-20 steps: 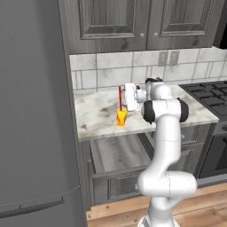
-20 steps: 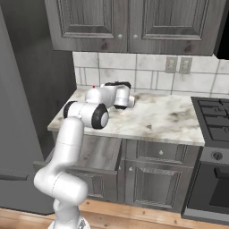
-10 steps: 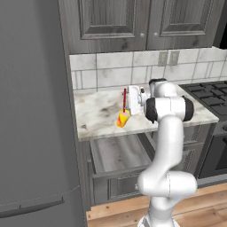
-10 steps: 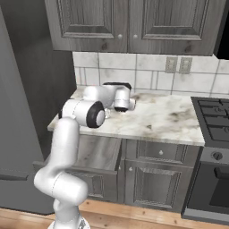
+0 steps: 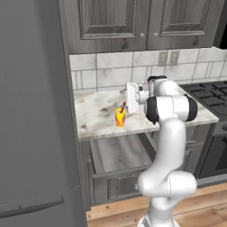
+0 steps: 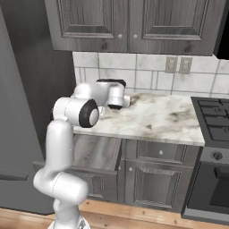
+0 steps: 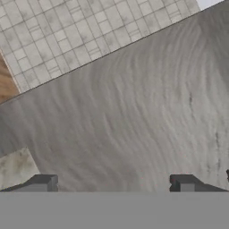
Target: Pick up the straw from the right drawer and put it inside the smoothie cup.
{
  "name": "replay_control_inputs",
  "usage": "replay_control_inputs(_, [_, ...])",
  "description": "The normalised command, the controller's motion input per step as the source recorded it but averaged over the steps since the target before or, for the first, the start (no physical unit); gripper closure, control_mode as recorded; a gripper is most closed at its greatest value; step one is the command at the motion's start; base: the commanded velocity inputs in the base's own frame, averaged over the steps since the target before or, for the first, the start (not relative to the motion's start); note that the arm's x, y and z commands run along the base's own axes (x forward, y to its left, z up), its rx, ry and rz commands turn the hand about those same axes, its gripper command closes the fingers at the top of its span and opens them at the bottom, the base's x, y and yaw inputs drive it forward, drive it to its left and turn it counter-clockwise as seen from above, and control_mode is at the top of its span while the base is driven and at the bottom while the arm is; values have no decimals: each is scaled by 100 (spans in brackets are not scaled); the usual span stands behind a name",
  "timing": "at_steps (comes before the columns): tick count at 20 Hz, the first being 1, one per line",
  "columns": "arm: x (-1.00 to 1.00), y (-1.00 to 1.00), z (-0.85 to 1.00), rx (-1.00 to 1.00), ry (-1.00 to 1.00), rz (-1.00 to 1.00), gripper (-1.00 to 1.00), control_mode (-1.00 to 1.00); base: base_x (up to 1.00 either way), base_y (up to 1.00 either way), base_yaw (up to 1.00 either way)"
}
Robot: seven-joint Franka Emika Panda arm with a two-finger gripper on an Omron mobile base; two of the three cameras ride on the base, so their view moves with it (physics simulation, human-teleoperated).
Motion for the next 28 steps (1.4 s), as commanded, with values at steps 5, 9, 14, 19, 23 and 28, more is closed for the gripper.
replay_control_inputs(5, [7,3,55,0,2,-5,-100,-100,0,0,0])
replay_control_inputs(9, [2,0,50,0,2,-5,-100,-100,0,0,0])
replay_control_inputs(14, [-17,0,21,-1,0,-2,-100,-100,0,0,0])
replay_control_inputs(19, [-73,0,0,-4,-2,-3,-100,-100,0,0,0])
replay_control_inputs(23, [-96,0,0,-5,-3,-4,-100,-100,0,0,0])
replay_control_inputs(28, [-100,0,10,-3,0,-5,-100,-100,0,0,0])
